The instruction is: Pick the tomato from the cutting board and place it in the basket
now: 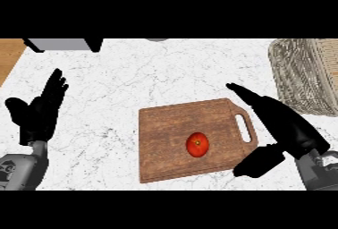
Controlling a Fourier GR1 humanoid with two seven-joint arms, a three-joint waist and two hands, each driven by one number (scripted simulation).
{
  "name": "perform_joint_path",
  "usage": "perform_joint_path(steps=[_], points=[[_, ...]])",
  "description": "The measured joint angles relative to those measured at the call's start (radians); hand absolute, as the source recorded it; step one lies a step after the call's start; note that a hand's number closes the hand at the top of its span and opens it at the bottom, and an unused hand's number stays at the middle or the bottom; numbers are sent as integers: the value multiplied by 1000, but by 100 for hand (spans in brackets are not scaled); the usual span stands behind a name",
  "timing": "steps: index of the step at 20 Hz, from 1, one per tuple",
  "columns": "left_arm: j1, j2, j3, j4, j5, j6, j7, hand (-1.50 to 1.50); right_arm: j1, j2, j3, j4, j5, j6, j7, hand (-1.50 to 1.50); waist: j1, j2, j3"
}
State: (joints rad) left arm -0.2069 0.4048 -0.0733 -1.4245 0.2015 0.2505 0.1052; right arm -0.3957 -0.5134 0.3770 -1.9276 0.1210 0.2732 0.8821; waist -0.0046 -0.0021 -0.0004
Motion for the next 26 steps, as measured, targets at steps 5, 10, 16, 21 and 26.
perform_joint_path(steps=[5, 10, 16, 21, 26], points=[[14, -31, 8, -11, -31, -4, 9, 0, 97, 69, 7, 38, 100, -31, -115, -150, 4, 1, 0], [12, -44, 39, -13, -46, -32, 8, 0, 145, 152, 32, 111, 202, -63, -219, -150, 5, 2, 0], [4, -64, 68, -3, -75, -55, 13, 0, 220, 214, 54, 166, 329, -120, -354, -150, 4, 2, 1], [10, -77, 101, -11, -95, -88, 20, 0, 261, 257, 43, 179, 406, -130, -416, -150, 4, 2, 0], [26, -106, 116, -23, -126, -104, 28, 0, 273, 301, 11, 221, 440, -122, -483, -150, 5, 2, 1]])
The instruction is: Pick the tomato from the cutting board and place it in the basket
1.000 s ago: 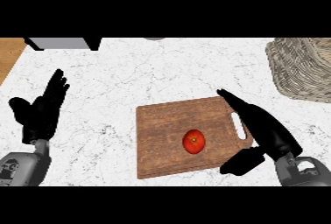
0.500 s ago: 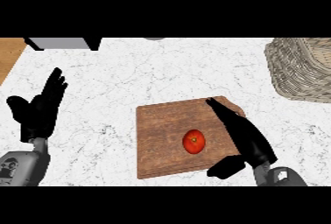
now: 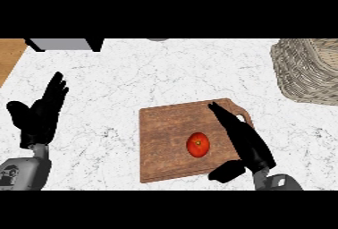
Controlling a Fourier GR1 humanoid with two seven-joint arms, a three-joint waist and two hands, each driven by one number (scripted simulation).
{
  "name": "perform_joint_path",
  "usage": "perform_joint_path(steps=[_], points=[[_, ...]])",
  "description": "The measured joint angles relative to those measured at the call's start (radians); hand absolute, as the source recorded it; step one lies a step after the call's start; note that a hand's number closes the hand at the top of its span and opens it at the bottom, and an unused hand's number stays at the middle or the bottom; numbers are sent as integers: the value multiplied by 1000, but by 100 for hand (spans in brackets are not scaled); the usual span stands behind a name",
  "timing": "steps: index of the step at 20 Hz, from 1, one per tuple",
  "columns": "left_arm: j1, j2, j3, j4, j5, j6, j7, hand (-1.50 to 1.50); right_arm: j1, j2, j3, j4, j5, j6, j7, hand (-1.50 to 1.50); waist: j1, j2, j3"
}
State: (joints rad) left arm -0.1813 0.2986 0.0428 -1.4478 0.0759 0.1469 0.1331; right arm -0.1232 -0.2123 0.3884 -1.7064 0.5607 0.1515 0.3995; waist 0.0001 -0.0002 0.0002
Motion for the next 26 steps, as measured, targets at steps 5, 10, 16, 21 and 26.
perform_joint_path(steps=[5, 10, 16, 21, 26], points=[[-26, -17, 19, -11, -19, -6, 27, 0, -6, 60, -1, 55, 53, -18, -29, -150, 1, 0, 0], [-12, -40, 31, -19, -40, -17, 17, 0, 11, 87, -15, 97, 97, -25, -65, -150, 0, 0, 0], [-5, -49, 51, -16, -52, -40, 10, 0, 28, 109, -9, 122, 171, -33, -60, -150, 0, 0, 0], [-3, -55, 64, -41, -68, -51, 31, 0, 11, 135, -31, 195, 204, -42, -93, -150, 0, 0, 0], [-12, -54, 87, -41, -69, -76, 37, 0, 11, 161, -37, 243, 239, -56, -127, -150, 0, 0, 0]])
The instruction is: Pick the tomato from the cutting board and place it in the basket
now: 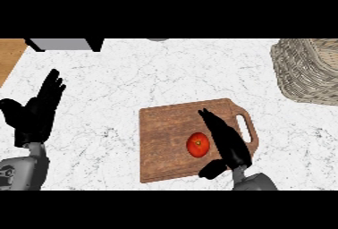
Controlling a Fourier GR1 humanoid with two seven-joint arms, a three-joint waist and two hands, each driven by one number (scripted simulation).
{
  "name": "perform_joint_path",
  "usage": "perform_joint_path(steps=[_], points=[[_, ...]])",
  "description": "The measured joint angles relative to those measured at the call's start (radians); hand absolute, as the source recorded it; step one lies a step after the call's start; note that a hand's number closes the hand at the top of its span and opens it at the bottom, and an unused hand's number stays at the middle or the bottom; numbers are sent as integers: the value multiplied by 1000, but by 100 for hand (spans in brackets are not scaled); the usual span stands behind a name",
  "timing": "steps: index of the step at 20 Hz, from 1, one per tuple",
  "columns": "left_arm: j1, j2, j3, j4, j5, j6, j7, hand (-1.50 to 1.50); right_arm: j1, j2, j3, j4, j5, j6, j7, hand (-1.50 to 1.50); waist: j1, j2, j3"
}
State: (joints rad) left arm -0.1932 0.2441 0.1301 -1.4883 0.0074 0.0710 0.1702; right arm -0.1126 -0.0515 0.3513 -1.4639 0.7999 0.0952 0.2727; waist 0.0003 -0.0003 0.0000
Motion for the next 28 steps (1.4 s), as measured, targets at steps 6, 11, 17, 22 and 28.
perform_joint_path(steps=[6, 11, 17, 22, 28], points=[[-12, -26, 1, 30, -25, 7, -15, 0, -51, 33, -10, 74, 22, -2, 1, -150, 0, 0, -1], [-27, -29, 8, 42, -34, 5, -20, 0, -73, 32, -28, 156, 25, 12, -57, 150, 0, -2, -2], [-20, -28, 9, 15, -33, -3, -1, 0, -94, 9, 4, 185, 51, 42, -105, 150, -1, -11, -8], [-18, -22, 19, 25, -26, -18, -12, 0, -95, 9, 1, 215, 36, 27, -154, 150, -3, -17, -13], [-2, -40, 5, 14, -33, -17, -21, 0, -165, 35, -98, 266, -22, -38, -88, 150, 14, -10, -9]])
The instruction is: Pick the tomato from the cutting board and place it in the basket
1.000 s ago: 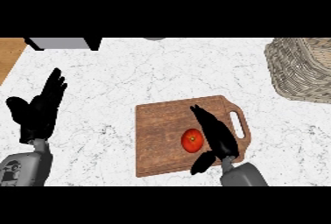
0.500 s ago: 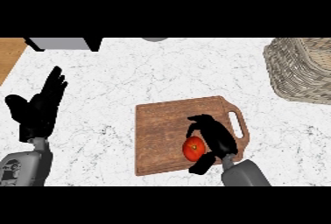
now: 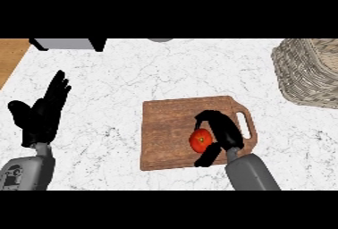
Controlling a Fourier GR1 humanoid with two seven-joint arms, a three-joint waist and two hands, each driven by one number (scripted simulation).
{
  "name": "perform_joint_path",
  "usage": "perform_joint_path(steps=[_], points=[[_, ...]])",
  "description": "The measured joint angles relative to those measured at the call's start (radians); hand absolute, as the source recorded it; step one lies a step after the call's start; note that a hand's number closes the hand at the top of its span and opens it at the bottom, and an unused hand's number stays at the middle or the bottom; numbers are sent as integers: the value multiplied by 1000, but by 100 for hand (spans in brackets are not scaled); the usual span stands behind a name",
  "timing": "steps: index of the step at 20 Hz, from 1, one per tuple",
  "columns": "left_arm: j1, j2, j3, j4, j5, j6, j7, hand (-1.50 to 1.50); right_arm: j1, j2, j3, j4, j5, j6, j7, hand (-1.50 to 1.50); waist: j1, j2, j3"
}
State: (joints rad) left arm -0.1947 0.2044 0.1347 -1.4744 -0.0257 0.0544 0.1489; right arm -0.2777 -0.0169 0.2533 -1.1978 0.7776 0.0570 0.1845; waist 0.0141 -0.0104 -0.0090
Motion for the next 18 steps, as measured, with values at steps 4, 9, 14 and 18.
perform_joint_path(steps=[4, 9, 14, 18], points=[[-7, 3, 4, -9, 2, 1, -4, 0, -78, 9, -182, 35, -31, -117, 143, 150, 7, 26, 6], [-22, -3, -6, -20, 4, -4, -5, 0, -196, 0, -394, 97, -49, -315, 315, 150, 33, 54, 12], [-44, -11, -26, -22, 4, -15, -9, 0, -340, -31, -535, 156, -20, -560, 389, 150, 77, 69, 14], [-64, -15, -43, -23, -2, -21, 1, 0, -451, -62, -603, 216, 34, -761, 402, 150, 105, 71, 13]])
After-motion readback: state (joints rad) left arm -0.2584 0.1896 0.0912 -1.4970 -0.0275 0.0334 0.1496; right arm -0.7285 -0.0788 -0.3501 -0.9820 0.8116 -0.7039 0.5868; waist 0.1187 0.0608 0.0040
